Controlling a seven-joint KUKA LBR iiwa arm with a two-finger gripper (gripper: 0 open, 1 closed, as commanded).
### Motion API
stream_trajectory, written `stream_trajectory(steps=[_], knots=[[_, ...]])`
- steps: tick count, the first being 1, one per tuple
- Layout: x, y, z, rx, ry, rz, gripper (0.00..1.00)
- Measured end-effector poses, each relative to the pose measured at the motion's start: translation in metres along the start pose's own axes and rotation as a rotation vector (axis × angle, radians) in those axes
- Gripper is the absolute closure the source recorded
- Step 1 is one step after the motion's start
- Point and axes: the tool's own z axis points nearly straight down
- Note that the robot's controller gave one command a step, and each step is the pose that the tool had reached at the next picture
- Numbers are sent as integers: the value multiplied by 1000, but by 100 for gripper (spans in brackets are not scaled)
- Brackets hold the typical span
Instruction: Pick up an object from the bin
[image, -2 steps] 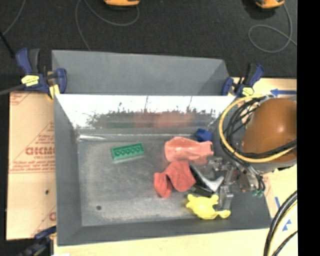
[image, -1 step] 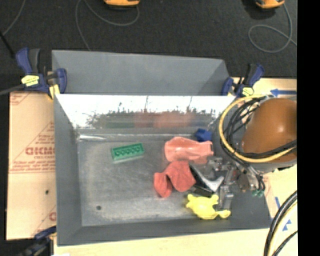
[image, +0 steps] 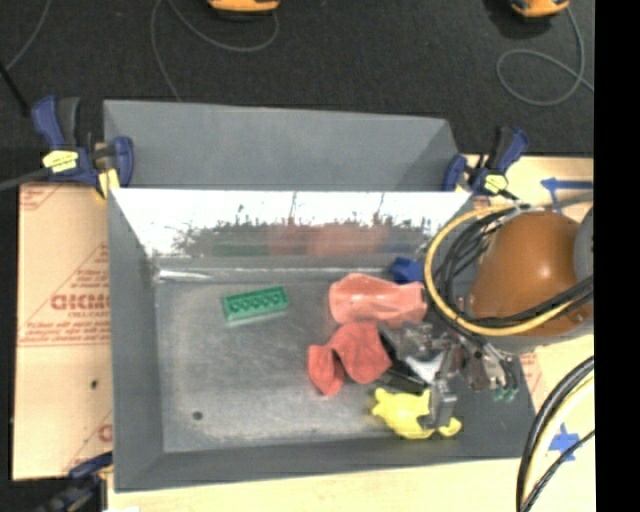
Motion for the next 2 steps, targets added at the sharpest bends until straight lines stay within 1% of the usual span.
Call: stream_trajectory(steps=[1, 2], knots=[[-9, 1, 36, 0, 1, -80, 0], [-12, 12, 56, 3, -10, -158, 0]])
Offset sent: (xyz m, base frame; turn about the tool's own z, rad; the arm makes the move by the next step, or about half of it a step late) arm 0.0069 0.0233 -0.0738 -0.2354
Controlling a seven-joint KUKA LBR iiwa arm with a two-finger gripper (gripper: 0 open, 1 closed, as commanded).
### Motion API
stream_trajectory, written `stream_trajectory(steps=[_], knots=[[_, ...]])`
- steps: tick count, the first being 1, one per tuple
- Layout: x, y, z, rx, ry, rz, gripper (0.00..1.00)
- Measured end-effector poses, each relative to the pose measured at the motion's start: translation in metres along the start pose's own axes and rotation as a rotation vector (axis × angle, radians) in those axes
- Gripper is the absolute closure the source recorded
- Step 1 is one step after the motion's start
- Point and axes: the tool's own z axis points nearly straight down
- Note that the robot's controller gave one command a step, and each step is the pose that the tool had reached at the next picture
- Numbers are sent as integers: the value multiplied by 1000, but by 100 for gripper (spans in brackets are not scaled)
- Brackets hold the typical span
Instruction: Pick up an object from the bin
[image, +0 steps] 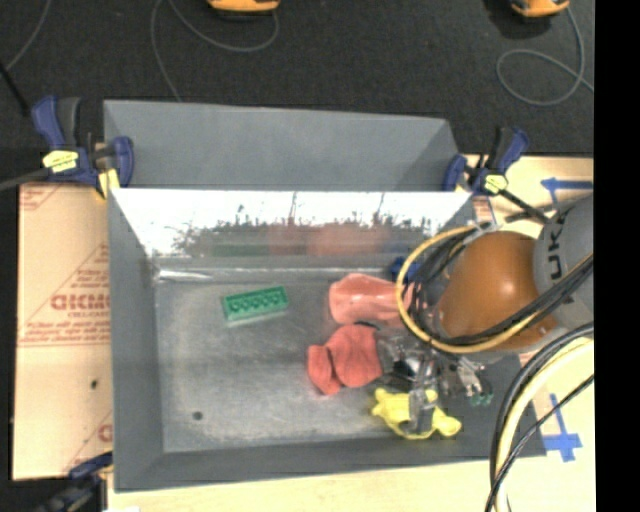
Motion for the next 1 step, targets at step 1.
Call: stream_trajectory(steps=[1], knots=[[-1, 24, 23, -4, 4, -194, 100]])
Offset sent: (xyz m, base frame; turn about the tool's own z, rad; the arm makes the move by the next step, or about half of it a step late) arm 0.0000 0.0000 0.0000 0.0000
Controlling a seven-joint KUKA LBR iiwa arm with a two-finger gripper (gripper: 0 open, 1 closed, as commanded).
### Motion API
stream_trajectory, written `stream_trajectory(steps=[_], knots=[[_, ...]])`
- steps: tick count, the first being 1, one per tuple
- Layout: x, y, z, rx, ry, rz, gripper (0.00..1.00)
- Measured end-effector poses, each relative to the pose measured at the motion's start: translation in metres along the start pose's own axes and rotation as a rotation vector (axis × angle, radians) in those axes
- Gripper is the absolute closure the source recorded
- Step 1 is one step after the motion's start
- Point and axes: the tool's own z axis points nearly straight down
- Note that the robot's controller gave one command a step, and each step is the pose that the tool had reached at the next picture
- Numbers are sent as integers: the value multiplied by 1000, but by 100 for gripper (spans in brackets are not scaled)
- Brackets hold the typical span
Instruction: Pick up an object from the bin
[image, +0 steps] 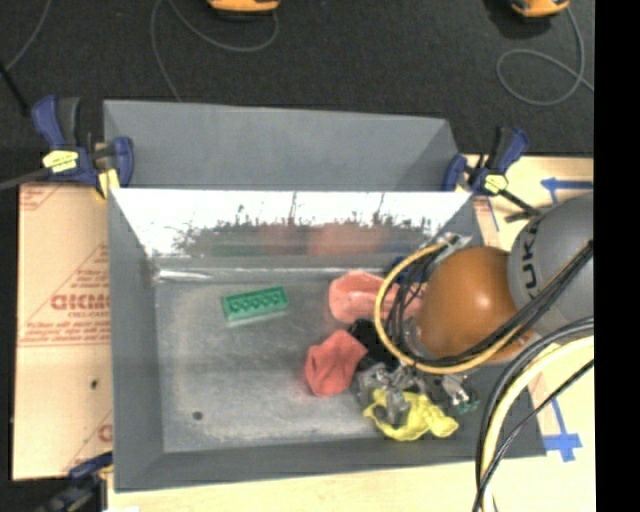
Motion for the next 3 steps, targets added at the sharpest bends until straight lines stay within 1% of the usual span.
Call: stream_trajectory(steps=[1, 2, 3], knots=[[0, 0, 0, 0, 0, -1, 100], [-2, 1, -44, -3, 8, -2, 100], [-9, 10, -142, 1, -3, -35, 100]])
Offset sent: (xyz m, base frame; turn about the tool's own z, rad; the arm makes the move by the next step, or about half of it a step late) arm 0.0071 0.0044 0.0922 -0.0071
